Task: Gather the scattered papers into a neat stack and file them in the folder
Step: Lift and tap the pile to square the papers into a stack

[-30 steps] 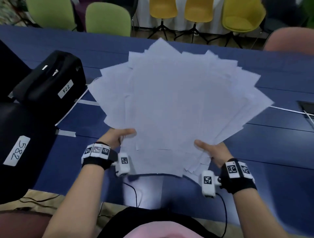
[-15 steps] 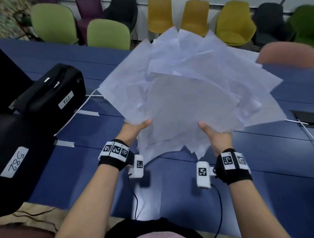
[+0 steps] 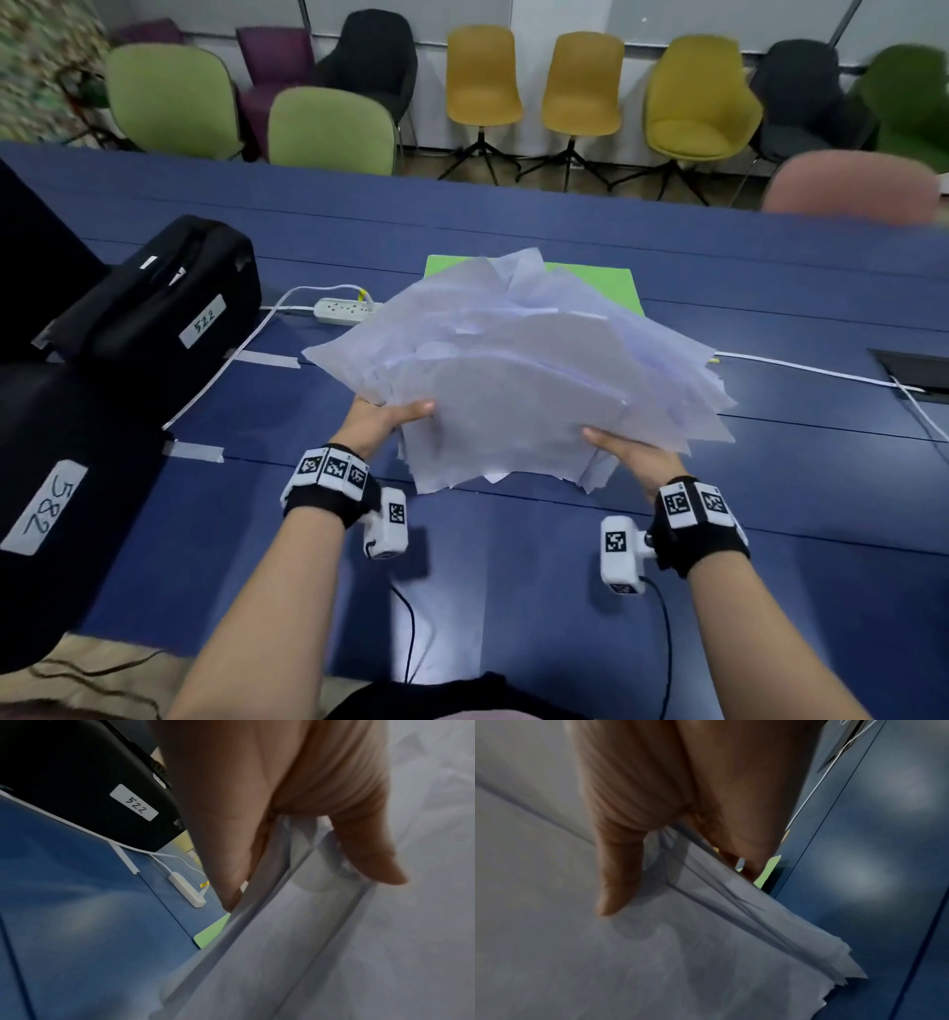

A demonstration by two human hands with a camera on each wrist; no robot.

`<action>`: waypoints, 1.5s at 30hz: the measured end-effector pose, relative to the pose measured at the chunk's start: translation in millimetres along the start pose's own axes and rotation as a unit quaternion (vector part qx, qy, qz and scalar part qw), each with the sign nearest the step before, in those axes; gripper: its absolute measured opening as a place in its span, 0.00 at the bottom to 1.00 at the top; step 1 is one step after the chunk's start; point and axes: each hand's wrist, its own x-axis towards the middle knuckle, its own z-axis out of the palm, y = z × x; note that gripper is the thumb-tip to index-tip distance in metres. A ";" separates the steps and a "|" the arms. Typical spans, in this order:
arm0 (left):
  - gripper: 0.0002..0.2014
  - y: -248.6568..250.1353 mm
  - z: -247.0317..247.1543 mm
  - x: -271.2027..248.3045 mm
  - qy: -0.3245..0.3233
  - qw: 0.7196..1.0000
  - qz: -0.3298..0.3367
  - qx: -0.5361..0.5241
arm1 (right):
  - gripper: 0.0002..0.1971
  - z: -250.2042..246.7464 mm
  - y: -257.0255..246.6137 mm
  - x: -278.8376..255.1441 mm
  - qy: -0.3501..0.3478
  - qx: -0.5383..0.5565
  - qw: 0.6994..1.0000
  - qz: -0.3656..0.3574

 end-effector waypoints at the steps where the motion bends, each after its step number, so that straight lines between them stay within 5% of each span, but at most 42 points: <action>1: 0.43 -5.5 -1.1 4.9 -0.003 1.000 -0.010 0.006 | 0.24 -0.1 -1.2 -1.4 -0.012 -0.020 1.000 0.008; 3: 0.46 -11.8 6.2 10.3 0.011 0.999 -0.027 0.034 | 0.29 4.6 -3.5 0.5 0.005 -0.030 0.999 -0.010; 7: 0.29 0.6 47.4 6.7 0.025 0.998 -0.017 0.050 | 0.44 21.4 -9.4 11.4 0.072 -0.005 0.996 -0.056; 13: 0.29 36.9 68.3 -1.0 0.015 0.997 0.073 0.008 | 0.25 4.5 -35.3 3.8 0.136 0.100 0.977 -0.134; 19: 0.31 8.4 40.8 -13.1 -0.028 0.997 0.046 0.058 | 0.31 -5.0 -5.8 -0.3 0.097 0.021 0.992 -0.083; 22: 0.30 -8.5 35.1 -9.8 -0.026 0.997 0.018 0.064 | 0.43 -2.9 3.8 0.2 0.054 -0.009 0.994 -0.093; 27: 0.33 -3.4 29.5 1.2 -0.033 0.998 0.040 0.028 | 0.28 -10.5 0.9 -1.3 0.053 0.040 0.994 -0.090; 34: 0.38 1.9 30.8 6.3 -0.098 0.988 -0.005 0.122 | 0.32 -7.9 3.4 14.6 0.056 0.035 0.992 -0.109; 41: 0.27 -1.6 20.8 -4.3 -0.127 0.979 0.032 0.156 | 0.43 -17.9 18.6 21.2 0.043 0.044 0.991 -0.121; 45: 0.28 2.2 22.9 -4.1 -0.146 0.975 0.019 0.166 | 0.38 -20.7 12.0 18.1 -0.012 0.014 0.990 -0.137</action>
